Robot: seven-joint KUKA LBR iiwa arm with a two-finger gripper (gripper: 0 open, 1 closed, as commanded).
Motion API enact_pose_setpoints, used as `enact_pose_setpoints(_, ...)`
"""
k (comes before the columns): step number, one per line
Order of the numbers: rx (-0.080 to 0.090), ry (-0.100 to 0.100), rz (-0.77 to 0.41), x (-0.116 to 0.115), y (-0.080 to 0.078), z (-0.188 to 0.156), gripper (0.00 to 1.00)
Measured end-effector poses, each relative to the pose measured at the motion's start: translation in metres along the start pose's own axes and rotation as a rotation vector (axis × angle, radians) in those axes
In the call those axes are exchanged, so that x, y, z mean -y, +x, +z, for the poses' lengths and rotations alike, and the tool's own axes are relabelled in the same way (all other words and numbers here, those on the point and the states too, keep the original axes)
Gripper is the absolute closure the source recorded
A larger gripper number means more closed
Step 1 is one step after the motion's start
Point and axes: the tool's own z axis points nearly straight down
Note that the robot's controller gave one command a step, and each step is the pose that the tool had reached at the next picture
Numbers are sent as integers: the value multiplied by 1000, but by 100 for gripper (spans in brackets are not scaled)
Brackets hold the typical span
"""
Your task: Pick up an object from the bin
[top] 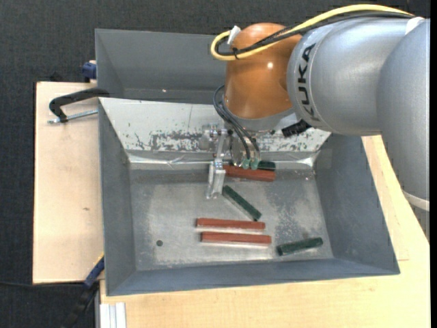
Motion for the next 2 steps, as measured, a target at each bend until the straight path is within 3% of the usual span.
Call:
enact_pose_setpoints(1, 2, 0, -78, 21, 78, 73, 0)
enact_pose_setpoints(2, -5, 1, -60, 25, 96, 58, 0)
